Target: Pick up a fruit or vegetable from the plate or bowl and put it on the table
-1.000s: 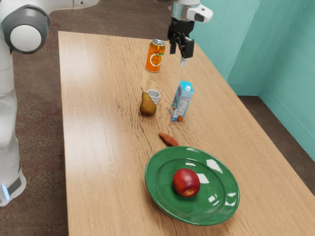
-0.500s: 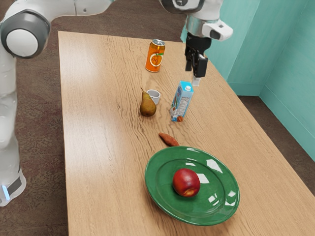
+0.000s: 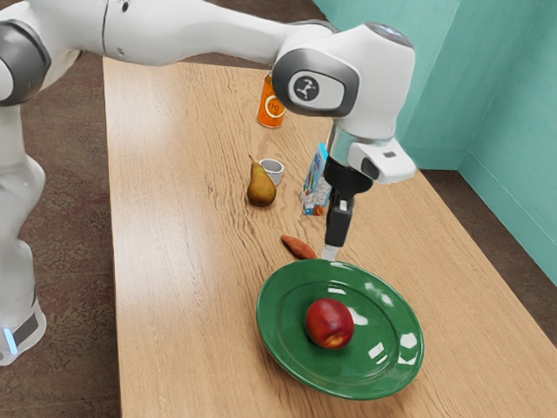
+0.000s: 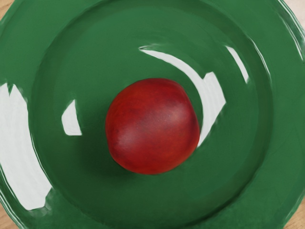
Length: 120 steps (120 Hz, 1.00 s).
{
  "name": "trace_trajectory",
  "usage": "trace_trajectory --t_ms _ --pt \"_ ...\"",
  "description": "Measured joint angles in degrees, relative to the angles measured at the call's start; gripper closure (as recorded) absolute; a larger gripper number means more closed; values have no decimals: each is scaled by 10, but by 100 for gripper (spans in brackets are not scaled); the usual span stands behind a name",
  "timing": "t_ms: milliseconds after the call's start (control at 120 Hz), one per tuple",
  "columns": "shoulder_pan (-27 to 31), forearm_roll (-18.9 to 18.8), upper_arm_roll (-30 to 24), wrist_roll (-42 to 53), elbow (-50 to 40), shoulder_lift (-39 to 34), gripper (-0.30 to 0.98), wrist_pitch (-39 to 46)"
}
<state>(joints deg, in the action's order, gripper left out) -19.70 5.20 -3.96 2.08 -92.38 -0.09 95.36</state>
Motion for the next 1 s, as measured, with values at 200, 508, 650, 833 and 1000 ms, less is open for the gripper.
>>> trace_trajectory --t_ms 200,508,650,833,1000 --pt "-29 18 0 4 -59 -4 0 48" --pt "-75 24 -1 8 -54 36 0 90" --pt "-87 25 0 9 -27 72 0 116" --pt "-91 25 1 10 -23 83 0 150" --pt "-92 23 16 11 -22 86 0 169"
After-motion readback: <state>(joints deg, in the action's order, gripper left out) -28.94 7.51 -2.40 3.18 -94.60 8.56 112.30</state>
